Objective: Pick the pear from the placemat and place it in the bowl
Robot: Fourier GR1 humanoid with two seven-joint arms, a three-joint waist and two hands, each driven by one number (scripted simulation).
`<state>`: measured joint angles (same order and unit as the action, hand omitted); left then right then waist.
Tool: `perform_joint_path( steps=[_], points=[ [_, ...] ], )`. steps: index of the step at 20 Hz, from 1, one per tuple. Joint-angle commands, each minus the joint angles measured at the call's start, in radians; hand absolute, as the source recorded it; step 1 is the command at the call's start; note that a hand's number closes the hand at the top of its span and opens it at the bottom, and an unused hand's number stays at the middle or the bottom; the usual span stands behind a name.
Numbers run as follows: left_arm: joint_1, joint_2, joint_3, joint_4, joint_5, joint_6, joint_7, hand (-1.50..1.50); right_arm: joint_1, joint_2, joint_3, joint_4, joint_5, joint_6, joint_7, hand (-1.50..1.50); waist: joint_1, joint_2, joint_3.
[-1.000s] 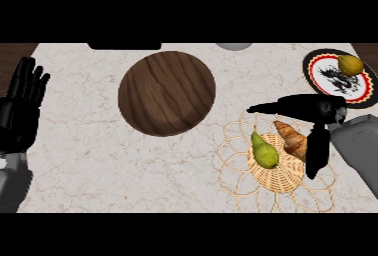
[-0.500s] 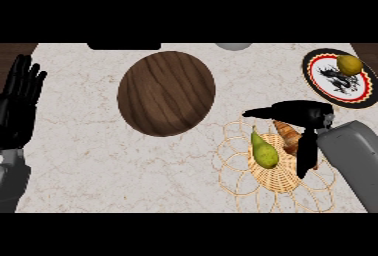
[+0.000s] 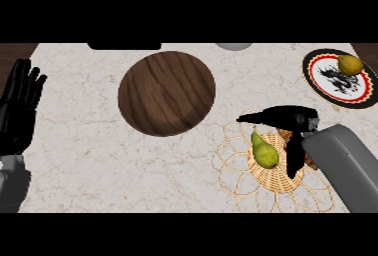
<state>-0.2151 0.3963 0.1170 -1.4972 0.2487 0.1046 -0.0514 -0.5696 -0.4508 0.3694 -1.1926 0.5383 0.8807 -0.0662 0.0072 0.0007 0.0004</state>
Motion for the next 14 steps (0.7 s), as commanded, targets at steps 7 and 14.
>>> perform_joint_path(
  steps=[7, 14],
  points=[
    [-0.037, -0.012, 0.029, -0.022, -0.047, -0.005, 0.071, 0.00, 0.003, 0.087, -0.015, 0.093, 0.147, -0.027, -0.050, -1.50, -0.002, 0.000, 0.000],
    [-0.071, 0.000, 0.084, 0.044, -0.021, -0.071, 0.048, 0.00, 0.059, 0.078, -0.005, 0.178, 0.255, -0.109, -0.131, -1.50, -0.002, 0.001, 0.000]
  ],
)
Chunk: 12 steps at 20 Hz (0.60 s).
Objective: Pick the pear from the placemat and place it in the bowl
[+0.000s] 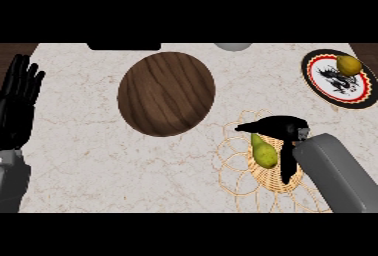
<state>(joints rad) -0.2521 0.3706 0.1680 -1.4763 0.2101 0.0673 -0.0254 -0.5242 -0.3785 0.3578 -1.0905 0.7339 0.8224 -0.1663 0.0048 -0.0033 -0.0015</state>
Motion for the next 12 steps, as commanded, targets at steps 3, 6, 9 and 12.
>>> perform_joint_path(
  steps=[3, 6, 9, 12],
  points=[
    [0.064, -0.034, -0.010, -0.060, -0.033, -0.006, -0.033, 0.00, -0.024, 0.011, 0.005, 0.134, 0.100, -0.073, -0.063, -1.50, 0.005, 0.005, 0.002],
    [-0.038, -0.030, -0.004, 0.026, -0.039, 0.007, 0.003, 0.00, -0.070, 0.080, -0.014, 0.202, 0.101, -0.144, -0.109, 1.50, 0.004, 0.008, 0.002],
    [-0.001, -0.025, 0.018, -0.006, -0.015, -0.024, 0.016, 0.00, -0.026, 0.028, -0.039, 0.124, 0.117, -0.155, -0.151, 1.50, -0.001, 0.004, 0.002],
    [0.038, -0.012, 0.034, -0.026, -0.011, -0.051, -0.001, 0.00, 0.001, 0.047, -0.032, 0.157, 0.147, -0.230, -0.198, 1.50, 0.002, 0.004, 0.002]
  ],
)
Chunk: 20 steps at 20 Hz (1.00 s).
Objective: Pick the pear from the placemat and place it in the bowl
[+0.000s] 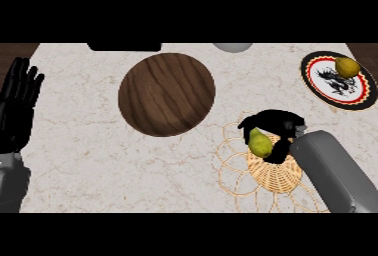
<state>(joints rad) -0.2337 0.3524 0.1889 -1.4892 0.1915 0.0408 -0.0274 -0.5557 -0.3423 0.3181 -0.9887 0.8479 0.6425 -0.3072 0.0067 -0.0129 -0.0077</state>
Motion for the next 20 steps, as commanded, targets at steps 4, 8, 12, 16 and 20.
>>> perform_joint_path(
  steps=[4, 8, 12, 16, 20],
  points=[
    [-0.010, -0.005, 0.020, -0.028, 0.001, -0.006, 0.027, 0.00, 0.065, 0.005, -0.011, -0.025, 0.040, -0.033, -0.057, 1.50, -0.005, 0.012, 0.008],
    [-0.004, 0.011, 0.040, 0.006, -0.010, 0.013, 0.023, 0.00, 0.138, 0.044, -0.122, -0.059, 0.064, -0.147, 0.256, 1.50, -0.060, -0.006, 0.006],
    [0.063, 0.021, 0.082, 0.018, -0.018, 0.040, 0.013, 0.00, 0.250, -0.075, -0.308, -0.041, 0.086, -0.288, 0.471, 1.50, -0.199, -0.048, -0.002],
    [0.103, 0.032, 0.106, 0.009, -0.009, 0.036, 0.009, 0.00, 0.364, -0.049, -0.364, -0.174, 0.129, -0.437, 0.650, 1.50, -0.193, -0.049, -0.002],
    [0.110, 0.034, 0.113, -0.001, -0.010, 0.041, 0.009, 0.00, 0.414, -0.012, -0.372, -0.389, 0.179, -0.510, 0.798, 1.50, -0.187, -0.050, -0.003]
  ],
)
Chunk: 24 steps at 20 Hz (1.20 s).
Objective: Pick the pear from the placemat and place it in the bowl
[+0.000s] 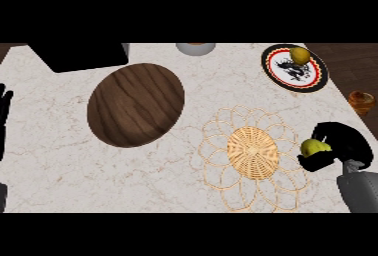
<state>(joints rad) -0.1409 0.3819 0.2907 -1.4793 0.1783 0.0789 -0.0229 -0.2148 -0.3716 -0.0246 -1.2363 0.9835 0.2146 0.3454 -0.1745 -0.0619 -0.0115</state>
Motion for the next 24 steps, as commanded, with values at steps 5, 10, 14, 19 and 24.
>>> perform_joint_path(
  steps=[5, 10, 14, 19, 24],
  points=[
    [0.005, -0.013, -0.008, -0.023, -0.001, 0.005, 0.000, 0.00, 0.114, 0.104, 0.037, -0.473, 0.055, -0.051, 0.255, 1.50, 0.013, 0.005, 0.001],
    [0.009, -0.001, -0.020, -0.025, -0.001, -0.024, -0.004, 0.00, 0.096, 0.156, 0.156, -0.808, 0.140, 0.028, 0.408, 1.50, 0.050, 0.011, 0.001],
    [-0.024, -0.017, -0.047, -0.039, 0.006, -0.033, 0.010, 0.00, 0.055, 0.265, 0.289, -1.047, 0.199, 0.116, 0.576, 1.50, 0.100, 0.028, 0.005],
    [-0.066, -0.044, -0.080, -0.025, 0.000, -0.041, -0.013, 0.00, -0.107, 0.368, 0.472, -1.197, 0.254, 0.262, 0.845, 1.50, 0.153, 0.048, 0.007],
    [-0.124, -0.045, -0.104, -0.044, -0.007, -0.029, 0.050, 0.00, -0.325, 0.370, 0.510, -1.020, 0.182, 0.185, 1.038, 1.50, 0.189, 0.057, 0.008]
  ],
)
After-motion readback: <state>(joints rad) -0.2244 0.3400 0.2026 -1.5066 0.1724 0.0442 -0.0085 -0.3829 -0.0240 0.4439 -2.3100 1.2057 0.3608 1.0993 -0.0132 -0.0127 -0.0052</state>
